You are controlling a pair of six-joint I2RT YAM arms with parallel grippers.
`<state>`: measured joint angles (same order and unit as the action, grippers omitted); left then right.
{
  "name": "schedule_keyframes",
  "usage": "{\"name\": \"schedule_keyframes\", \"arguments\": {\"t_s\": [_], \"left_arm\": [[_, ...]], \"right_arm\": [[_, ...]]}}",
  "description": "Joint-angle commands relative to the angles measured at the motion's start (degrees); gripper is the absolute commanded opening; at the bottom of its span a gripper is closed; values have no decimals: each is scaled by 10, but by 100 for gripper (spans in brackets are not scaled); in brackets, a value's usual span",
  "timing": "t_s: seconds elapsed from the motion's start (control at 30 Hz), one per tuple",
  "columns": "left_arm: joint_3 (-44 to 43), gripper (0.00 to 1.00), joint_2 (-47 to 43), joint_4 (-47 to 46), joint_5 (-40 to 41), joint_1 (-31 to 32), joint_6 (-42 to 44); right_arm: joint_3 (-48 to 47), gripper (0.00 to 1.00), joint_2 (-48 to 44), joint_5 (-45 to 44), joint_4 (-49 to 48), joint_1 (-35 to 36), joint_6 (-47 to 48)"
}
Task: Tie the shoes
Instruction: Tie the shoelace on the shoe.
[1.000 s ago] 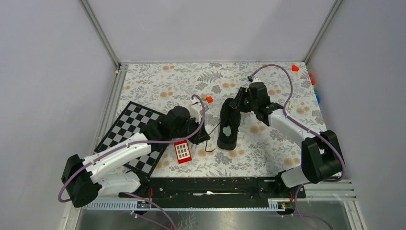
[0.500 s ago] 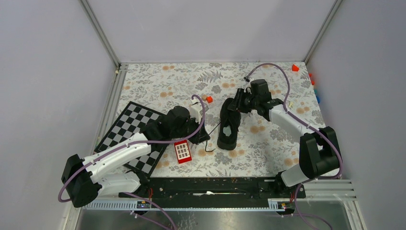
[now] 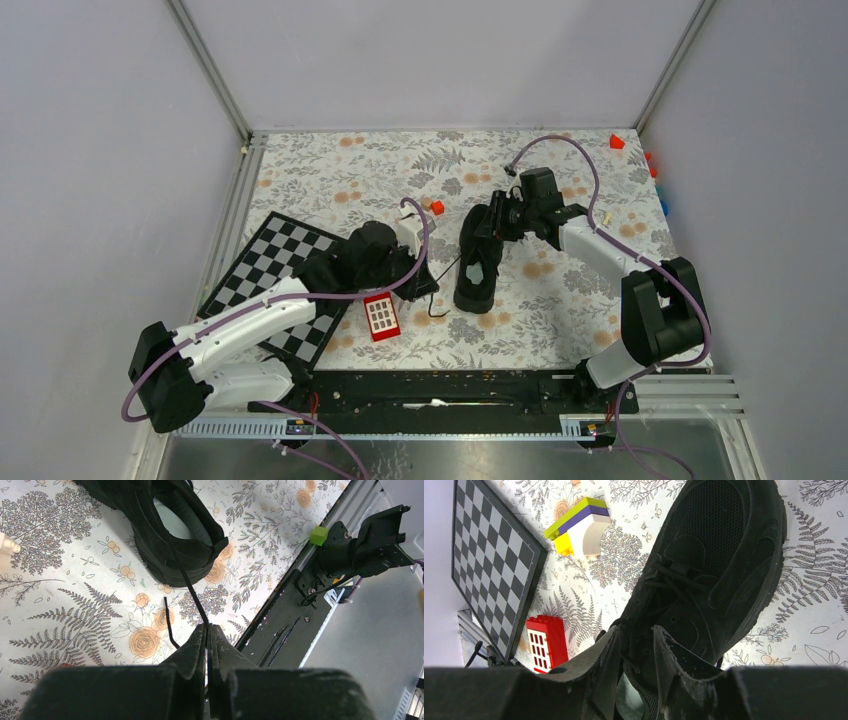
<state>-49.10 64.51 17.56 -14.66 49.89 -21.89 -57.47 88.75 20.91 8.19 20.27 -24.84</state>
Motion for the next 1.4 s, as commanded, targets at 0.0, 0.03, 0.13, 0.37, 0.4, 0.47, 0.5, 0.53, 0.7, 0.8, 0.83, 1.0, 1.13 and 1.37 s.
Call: {"name": "schedule_keyframes", "arguments": {"t_s": [0.0,0.03,0.13,0.37,0.4,0.47,0.5,0.53,0.7,0.8,0.83,1.0,1.13,1.37], "left_arm": [[-13,0,-3,-8,2,2,7],[-13,0,-3,-8,2,2,7],[-13,0,-3,-8,3,2,7],[-12,0,-3,-8,3,3,6],[-12,0,-3,-8,3,3,6],[-12,0,-3,-8,2,2,6],[-12,0,-3,-8,3,3,7],[-12,0,-2,-8,2,3,7],[-13,0,2,-10,0,2,6],[-13,0,3,-11,1,2,6],[-14,0,4,-10,0,2,5],[-16,0,9,-12,0,3,5],[-20,0,12,-13,-3,2,3],[-21,0,11,-13,-3,3,4]], "right_arm": [[-15,38,-6,28,7,-1,16],[-15,38,-6,30,8,-2,17],[-18,38,-5,39,13,-2,20],[-23,37,-5,48,32,-2,40],[-23,37,-6,48,35,-2,42],[-23,37,-8,48,42,-2,51],[-24,37,-9,48,47,-2,55],[-25,37,-10,48,50,-2,59],[-29,30,-7,54,56,-1,70],[-42,29,4,61,73,-1,84],[-48,30,6,63,78,-1,89],[-64,30,19,54,108,7,118],[-68,27,29,59,111,7,119],[-68,0,18,70,101,7,108]]}}
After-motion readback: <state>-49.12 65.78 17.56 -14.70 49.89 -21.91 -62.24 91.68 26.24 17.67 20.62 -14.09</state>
